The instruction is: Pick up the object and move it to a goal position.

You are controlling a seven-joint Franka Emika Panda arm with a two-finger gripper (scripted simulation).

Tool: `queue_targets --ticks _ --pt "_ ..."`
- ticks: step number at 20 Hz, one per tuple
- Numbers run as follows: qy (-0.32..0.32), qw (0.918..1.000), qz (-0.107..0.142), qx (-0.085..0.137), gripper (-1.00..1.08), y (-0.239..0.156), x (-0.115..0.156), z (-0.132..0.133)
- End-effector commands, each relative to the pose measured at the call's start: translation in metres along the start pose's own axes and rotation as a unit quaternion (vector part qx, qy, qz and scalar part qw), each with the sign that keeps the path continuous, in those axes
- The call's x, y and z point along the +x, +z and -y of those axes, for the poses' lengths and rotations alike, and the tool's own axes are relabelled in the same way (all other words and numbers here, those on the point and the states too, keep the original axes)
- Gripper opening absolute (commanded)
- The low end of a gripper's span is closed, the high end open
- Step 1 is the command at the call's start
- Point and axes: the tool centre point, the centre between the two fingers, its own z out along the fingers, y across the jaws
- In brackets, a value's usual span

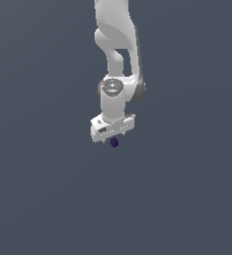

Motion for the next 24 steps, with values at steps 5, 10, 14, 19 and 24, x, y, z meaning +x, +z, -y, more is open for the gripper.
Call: queue_targets --ticks 5,10,14,19,24 --pt "-0.045 0.999 -0.002 0.0 1.0 0.013 -0.008 0.007" --pt "-0.055 0.9985 -0.002 0.0 1.0 0.015 -0.009 0.008" --pt "-0.053 0.9986 -0.002 0.0 1.0 0.018 -0.009 0.008" --pt "-0.054 0.9985 -0.002 0.0 1.0 0.036 -0.01 0.009" --pt "-0.055 0.9985 -0.002 0.0 1.0 0.059 -0.01 0.009"
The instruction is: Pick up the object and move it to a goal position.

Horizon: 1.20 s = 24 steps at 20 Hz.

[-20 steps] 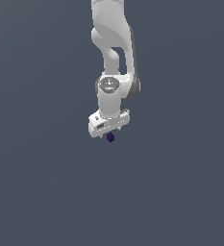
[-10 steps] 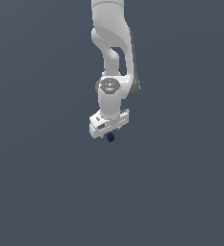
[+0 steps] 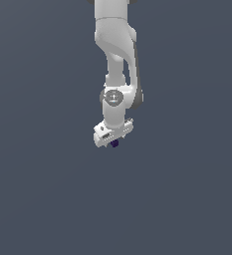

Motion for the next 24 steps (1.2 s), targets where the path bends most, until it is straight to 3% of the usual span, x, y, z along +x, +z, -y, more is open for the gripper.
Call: queue_targets --ticks 1,5,6,24 --pt "-0.001 1.0 0.0 0.0 1.0 0.009 0.0 0.0" --pt "-0.001 1.0 0.0 0.0 1.0 0.013 0.001 0.0" --pt "-0.001 1.0 0.0 0.0 -1.0 0.013 0.001 0.0" --pt "-0.001 1.0 0.0 0.0 -1.0 -0.002 -0.007 -0.006"
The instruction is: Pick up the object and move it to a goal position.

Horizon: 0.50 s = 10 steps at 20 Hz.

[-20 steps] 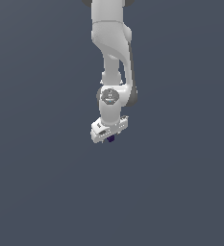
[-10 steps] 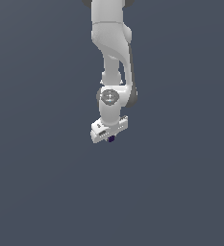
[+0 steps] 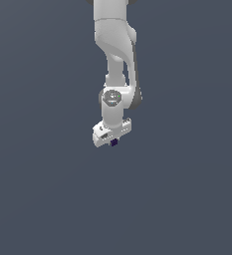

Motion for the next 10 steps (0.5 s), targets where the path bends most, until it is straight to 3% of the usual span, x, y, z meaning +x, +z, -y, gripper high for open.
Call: queue_targets --ticks 1,10 --pt "0.0 1.0 0.0 -0.001 -1.0 -0.009 -0.004 -0.004" --pt "0.0 1.0 0.0 -0.001 -1.0 -0.065 -0.034 -0.025"
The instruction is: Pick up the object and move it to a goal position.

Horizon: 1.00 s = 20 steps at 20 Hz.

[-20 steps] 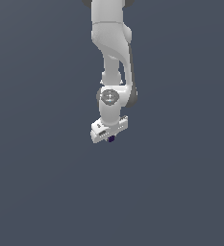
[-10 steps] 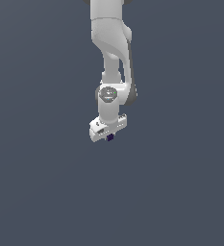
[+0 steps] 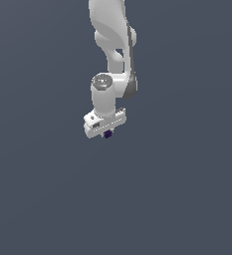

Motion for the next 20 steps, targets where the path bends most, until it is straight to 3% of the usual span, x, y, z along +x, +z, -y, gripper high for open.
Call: queue_targets --ticks 1,20 --pt "0.0 1.0 -0.001 0.0 -1.0 -0.021 -0.011 -0.008" --pt "0.0 1.0 -0.001 0.001 -1.0 -0.185 -0.092 -0.071"
